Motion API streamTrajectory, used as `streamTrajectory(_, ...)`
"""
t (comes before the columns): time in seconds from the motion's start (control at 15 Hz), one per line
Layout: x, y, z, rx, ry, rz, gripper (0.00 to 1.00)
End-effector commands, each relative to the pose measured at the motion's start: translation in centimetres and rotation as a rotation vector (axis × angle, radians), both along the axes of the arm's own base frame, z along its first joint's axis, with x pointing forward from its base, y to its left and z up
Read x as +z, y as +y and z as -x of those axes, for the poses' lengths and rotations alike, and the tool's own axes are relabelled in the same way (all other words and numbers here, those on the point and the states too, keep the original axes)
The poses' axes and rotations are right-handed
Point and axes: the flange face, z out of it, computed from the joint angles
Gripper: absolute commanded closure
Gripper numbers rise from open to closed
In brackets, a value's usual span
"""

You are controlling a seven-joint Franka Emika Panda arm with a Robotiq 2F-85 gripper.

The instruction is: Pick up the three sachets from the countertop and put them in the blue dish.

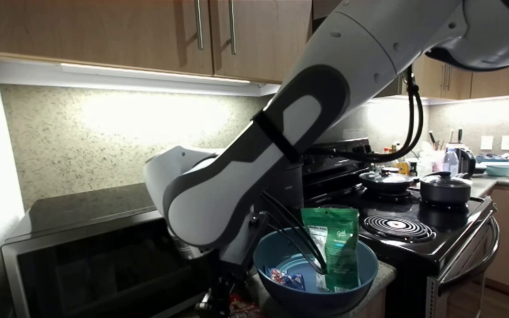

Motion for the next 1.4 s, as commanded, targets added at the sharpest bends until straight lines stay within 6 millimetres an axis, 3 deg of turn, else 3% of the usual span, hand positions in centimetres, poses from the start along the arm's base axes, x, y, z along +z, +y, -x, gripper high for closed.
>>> streamTrajectory(0.0, 1.5, -0.6, -0.4, -0.057, -0.109, -0.011, 0.01)
streamTrajectory(0.4, -3.4, -2.9, -2.9, -0.140, -0.189, 0.024, 0.00)
streamTrajectory(0.93, -8.0, -3.4, -2.5, -0.184, -0.117, 0.032, 0.00)
streamTrajectory(1.0, -8.2, -3.5, -2.5, -0.187, -0.109, 0.030, 0.09)
streamTrajectory(1.07, -8.4, -3.5, -2.4, -0.184, -0.100, 0.030, 0.26)
streamTrajectory(1.33, -8.4, -3.3, -2.4, -0.180, -0.090, 0.024, 0.52)
